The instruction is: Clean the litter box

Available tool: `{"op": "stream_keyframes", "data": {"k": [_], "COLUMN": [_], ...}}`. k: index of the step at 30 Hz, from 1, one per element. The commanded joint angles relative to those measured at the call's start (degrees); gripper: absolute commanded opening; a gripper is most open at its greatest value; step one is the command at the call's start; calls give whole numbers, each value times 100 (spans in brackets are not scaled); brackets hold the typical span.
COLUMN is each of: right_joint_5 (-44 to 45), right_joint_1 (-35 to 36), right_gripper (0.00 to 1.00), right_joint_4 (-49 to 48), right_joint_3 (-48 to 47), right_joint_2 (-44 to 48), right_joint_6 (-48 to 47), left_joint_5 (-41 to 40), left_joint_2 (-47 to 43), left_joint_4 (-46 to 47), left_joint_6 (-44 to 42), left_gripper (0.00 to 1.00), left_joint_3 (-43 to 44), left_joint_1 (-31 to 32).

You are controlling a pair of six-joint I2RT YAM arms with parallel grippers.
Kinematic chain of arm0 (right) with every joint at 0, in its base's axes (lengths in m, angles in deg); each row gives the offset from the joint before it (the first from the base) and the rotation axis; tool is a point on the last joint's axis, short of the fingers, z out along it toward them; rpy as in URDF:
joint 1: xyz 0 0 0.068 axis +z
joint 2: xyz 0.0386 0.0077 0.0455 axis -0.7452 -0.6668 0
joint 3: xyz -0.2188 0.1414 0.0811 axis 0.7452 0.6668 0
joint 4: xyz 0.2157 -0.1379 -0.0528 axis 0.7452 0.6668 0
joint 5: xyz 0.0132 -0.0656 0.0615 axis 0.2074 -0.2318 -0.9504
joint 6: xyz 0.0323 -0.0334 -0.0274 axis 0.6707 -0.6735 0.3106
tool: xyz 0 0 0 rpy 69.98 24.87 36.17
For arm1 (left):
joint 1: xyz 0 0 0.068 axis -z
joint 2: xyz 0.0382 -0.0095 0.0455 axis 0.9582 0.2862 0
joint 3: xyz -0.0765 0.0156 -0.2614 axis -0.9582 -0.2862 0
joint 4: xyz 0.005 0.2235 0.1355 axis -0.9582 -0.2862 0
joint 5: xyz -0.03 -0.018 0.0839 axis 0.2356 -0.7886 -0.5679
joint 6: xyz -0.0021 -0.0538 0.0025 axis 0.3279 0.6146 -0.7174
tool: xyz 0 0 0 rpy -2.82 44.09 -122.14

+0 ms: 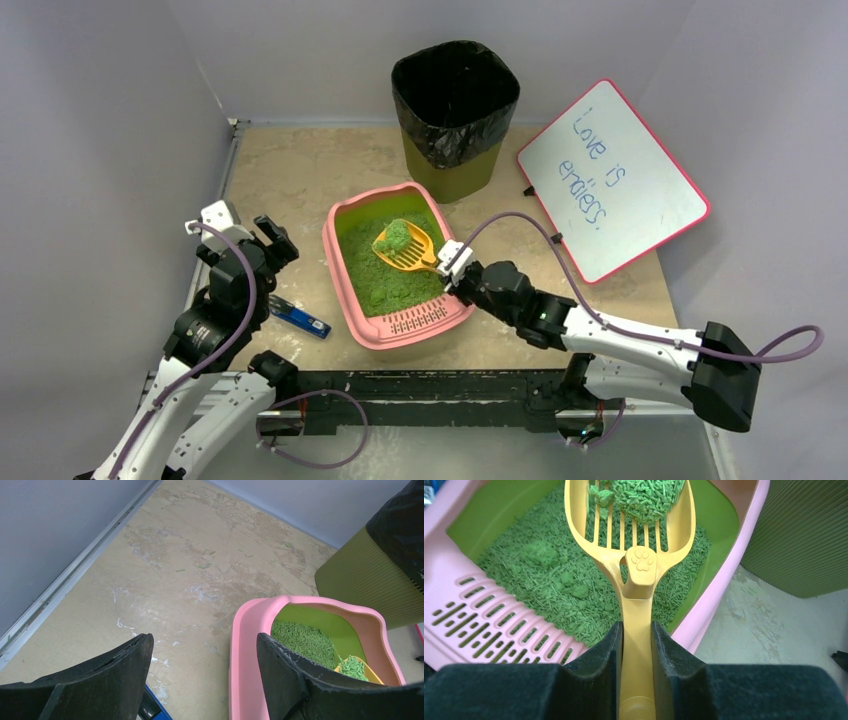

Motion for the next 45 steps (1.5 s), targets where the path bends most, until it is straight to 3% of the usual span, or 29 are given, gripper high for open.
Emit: {"op": "stream_keyframes", "data": {"k": [1, 18, 29, 31, 36, 45], "right_joint_5": [-171, -619, -789, -927, -694, -440], "right_joint_1": [-5, -9, -6, -5, -5, -5], "right_gripper": [0, 0, 0, 0, 0, 0], "right_joint_4": [-1215, -2551, -2919, -2878, -1229, -1004], "right_joint_3": [230, 779, 847, 751, -20, 255], "right_joint_2": [337, 469, 470, 443, 694, 1240], "right_joint_6": [482, 2448, 2877, 2488, 658, -2064], "left_joint_5": [-16, -7, 11, 11, 38, 49], "left_joint_2": [-4, 6, -36, -16, -26, -62], "left_joint_4": [156, 163, 159, 156, 152, 148], "left_joint_6": [46, 50, 67, 57, 59, 76], "left_gripper": [75, 75, 75, 75, 75, 75], "left_joint_3": [53, 51, 48, 50, 55, 47], "left_joint_1": [-13, -13, -13, -13, -13, -13]}}
